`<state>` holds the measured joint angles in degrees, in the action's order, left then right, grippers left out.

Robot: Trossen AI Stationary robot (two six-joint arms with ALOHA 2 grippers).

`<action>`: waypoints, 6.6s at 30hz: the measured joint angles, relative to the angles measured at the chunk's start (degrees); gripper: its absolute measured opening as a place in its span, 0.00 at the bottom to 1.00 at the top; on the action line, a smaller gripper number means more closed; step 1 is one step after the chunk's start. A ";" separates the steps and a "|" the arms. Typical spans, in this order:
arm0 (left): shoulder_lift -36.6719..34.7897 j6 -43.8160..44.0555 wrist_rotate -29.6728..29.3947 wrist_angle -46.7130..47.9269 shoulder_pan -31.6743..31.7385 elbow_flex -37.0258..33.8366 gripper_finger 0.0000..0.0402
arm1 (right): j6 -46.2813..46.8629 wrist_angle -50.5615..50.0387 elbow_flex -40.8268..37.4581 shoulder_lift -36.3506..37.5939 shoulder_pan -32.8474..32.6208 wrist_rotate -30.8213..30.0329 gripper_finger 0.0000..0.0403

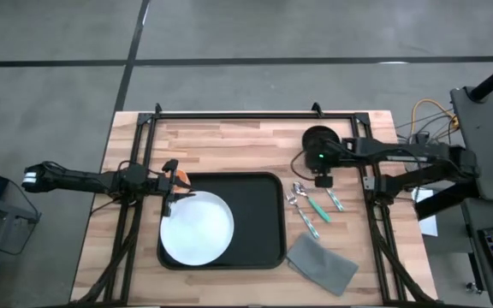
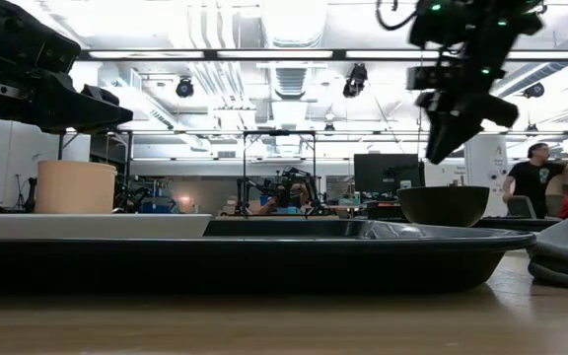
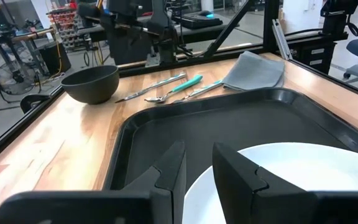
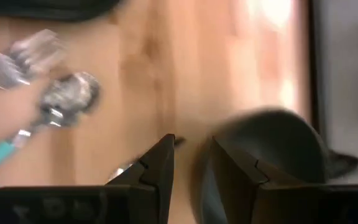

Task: Set up tray
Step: Put the black bowl on the plate

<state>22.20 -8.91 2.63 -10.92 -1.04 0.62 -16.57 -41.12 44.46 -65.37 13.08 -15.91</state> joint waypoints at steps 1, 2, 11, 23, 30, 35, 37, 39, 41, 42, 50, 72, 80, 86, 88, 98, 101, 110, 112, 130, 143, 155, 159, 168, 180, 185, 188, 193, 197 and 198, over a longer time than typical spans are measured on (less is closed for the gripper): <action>0.02 0.00 0.00 0.00 -0.01 0.00 0.15 | 0.39 0.04 -0.85 1.33 0.00 -0.50 0.24; 0.01 0.00 0.00 0.00 0.00 0.00 0.15 | 0.79 0.18 -1.56 2.59 0.00 -0.52 0.24; 0.00 0.00 -0.01 0.00 0.00 0.00 0.15 | 2.72 0.41 -5.65 9.36 -0.07 -0.32 0.24; 0.00 0.00 0.00 0.00 0.00 -0.02 0.15 | 0.31 4.21 -8.65 8.62 0.01 -0.12 0.24; 0.00 0.00 0.01 0.00 0.00 0.00 0.15 | 2.42 6.61 -8.56 8.29 3.63 -0.02 0.24; 0.00 0.00 -0.01 0.01 0.00 0.00 0.15 | 3.31 7.20 -8.58 6.57 8.73 4.78 0.24; 0.00 0.00 -0.01 0.00 0.00 0.00 0.15 | 2.85 7.55 -8.58 5.25 10.47 5.79 0.24; 0.00 0.00 0.01 0.02 -0.02 0.00 0.15 | 2.57 7.69 -8.58 3.71 11.67 5.95 0.24; 0.02 0.00 0.00 0.01 0.00 0.00 0.15 | 1.81 7.69 -8.58 2.08 12.22 6.18 0.24; 0.00 0.00 0.01 0.00 0.00 0.00 0.15 | 1.55 7.92 -8.58 1.27 12.28 6.80 0.24; 0.02 0.00 0.01 0.01 -0.02 0.00 0.15 | -2.03 10.67 -8.26 -4.37 12.52 8.45 0.24; 0.00 0.00 -0.01 0.00 -0.01 0.00 0.15 | -2.34 8.31 -0.81 -8.54 9.49 8.46 0.02; 0.02 0.00 -0.01 0.02 -0.01 0.00 0.15 | -2.51 8.48 2.85 -8.56 0.82 8.47 0.02; 0.00 0.00 -0.01 0.00 -0.01 0.00 0.15 | -1.19 9.05 6.75 -9.71 -5.49 8.77 0.02; 0.00 0.00 -0.01 0.00 -0.01 0.00 0.15 | -1.24 9.05 8.35 -11.26 -7.59 9.10 0.02; 0.00 0.00 -0.01 0.00 -0.02 0.00 0.15 | -6.02 8.73 20.29 -23.54 -14.92 9.22 0.02; 0.00 0.00 0.00 0.01 -0.01 0.00 0.15 | -7.55 8.90 24.28 -27.00 -15.47 11.25 0.02; 0.01 0.00 0.00 0.01 0.00 0.00 0.15 | -13.95 8.97 33.43 -35.67 -17.91 16.21 0.02; 0.01 0.00 -0.01 0.00 0.00 0.00 0.15 | -15.11 9.14 34.98 -37.41 -18.28 19.03 0.02; 0.02 0.00 0.00 0.00 -0.01 0.00 0.15 | -24.30 8.12 53.83 -55.41 -22.88 25.46 0.02; 0.01 0.00 -0.01 0.00 -0.01 0.00 0.15 | -26.36 5.65 69.41 -66.98 -24.49 26.46 0.02; 0.00 0.00 -0.01 0.00 -0.02 0.02 0.15 | -27.52 6.10 72.51 -69.67 -25.29 26.67 0.02; 0.00 0.00 -0.01 0.00 0.00 0.02 0.15 | -27.41 7.15 72.49 -69.72 -25.19 26.63 0.02; 0.02 0.00 0.01 0.00 -0.01 0.02 0.15 | -27.43 7.89 71.87 -69.72 -25.18 26.63 0.02; 0.01 0.00 -0.01 0.00 0.00 0.02 0.15 | -28.44 11.46 69.84 -70.80 -24.94 26.50 0.02; 0.02 0.00 0.01 0.00 -0.02 -0.02 0.15 | -28.54 12.23 70.06 -71.41 -24.70 26.43 0.02; 0.02 0.00 -0.01 0.00 -0.01 -0.01 0.15 | -28.62 12.24 69.97 -71.42 -24.70 26.37 0.02; 0.02 0.00 0.00 0.00 -0.01 0.00 0.15 | -27.34 11.66 70.52 -71.42 -24.70 26.28 0.02; 0.02 0.00 0.01 0.00 -0.02 0.00 0.15 | -27.04 10.92 71.00 -71.40 -24.68 26.30 0.02; 0.02 0.00 -0.01 0.00 0.00 0.00 0.15 | -26.89 10.80 71.09 -71.40 -24.68 26.30 0.02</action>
<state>22.22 -8.91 2.61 -10.92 -1.04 0.62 -43.47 -30.33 115.55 -136.77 -11.60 10.39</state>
